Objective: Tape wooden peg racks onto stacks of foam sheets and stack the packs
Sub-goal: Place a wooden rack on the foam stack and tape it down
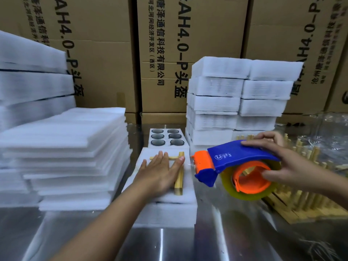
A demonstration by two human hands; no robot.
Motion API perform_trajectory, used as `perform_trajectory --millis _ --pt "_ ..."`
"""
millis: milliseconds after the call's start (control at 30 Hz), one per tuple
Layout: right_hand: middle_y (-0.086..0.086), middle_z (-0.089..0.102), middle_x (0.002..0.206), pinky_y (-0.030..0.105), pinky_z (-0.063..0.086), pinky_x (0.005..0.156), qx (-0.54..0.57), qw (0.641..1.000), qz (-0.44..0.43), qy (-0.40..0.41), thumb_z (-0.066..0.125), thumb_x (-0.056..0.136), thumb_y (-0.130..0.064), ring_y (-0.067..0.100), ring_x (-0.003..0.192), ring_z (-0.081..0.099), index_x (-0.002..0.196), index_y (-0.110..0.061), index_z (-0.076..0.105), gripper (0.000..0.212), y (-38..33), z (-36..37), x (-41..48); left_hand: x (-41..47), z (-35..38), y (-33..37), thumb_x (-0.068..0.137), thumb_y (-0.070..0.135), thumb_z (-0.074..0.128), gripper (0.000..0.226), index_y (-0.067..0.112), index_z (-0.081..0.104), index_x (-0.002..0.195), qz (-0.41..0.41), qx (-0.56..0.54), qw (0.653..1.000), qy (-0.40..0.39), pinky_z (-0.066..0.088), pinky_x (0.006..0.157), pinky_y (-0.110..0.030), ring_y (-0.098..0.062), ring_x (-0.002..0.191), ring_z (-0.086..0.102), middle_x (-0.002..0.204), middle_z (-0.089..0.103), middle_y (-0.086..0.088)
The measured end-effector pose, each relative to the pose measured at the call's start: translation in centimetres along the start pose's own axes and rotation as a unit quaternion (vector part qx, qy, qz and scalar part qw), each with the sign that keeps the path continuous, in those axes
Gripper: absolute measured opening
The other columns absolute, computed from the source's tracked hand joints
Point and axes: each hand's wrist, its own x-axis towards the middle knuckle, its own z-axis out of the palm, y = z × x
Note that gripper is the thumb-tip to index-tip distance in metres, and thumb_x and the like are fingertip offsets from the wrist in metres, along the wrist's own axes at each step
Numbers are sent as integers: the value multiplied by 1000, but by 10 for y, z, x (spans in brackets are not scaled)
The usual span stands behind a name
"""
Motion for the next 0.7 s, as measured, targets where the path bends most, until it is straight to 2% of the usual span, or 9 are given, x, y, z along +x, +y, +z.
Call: perform_trajectory --millis 100,200,267,433,500,567,700 --pt "-34 24 117 12 46 78 -21 1000 -6 -4 69 76 3 -15 103 40 117 -71 42 89 4 -9 -4 1 1 -3 87 68 1 81 21 0 152 1 3 1000 7 -5 118 -38 -9 146 -5 160 -5 3" --pt "-32 25 118 8 43 79 -26 1000 -8 5 69 76 7 -15 106 39 119 -71 41 93 8 -19 -10 3 2 -4 87 65 -1 78 23 1 153 11 24 1000 3 -3 118 -40 -9 146 -6 160 -4 4" --pt "-32 26 119 12 42 81 -37 999 -1 19 69 75 7 -17 109 36 119 -72 40 95 12 -26 -17 4 2 -5 87 64 -2 76 25 1 152 16 39 999 1 -2 118 -40 -10 146 -6 160 -4 4" --pt "-33 23 120 14 42 77 -82 997 -2 5 68 76 2 -13 107 36 118 -72 41 89 9 -27 -25 4 3 -4 86 64 -3 77 26 3 152 10 39 999 3 -2 118 -40 -9 146 -6 160 -3 4" --pt "-36 17 120 13 39 79 -118 993 -12 -17 66 77 0 -17 109 30 118 -74 37 90 2 -23 -19 4 3 -3 87 64 -1 77 23 3 153 4 28 1000 7 -3 118 -40 -8 146 -5 160 -3 5" --pt "-39 9 120 5 37 80 -155 986 -21 -56 64 77 -3 -18 108 30 118 -77 30 91 -5 -19 -12 4 3 -3 88 65 1 77 22 3 153 0 21 1000 9 -3 118 -39 -8 146 -5 160 -2 5" --pt "-38 1 122 8 41 77 -182 975 -4 -127 61 81 -11 0 103 43 115 -80 26 85 -13 -5 2 6 5 -4 88 65 1 77 22 5 153 3 24 1000 11 -4 118 -40 -9 146 -5 160 -1 4"
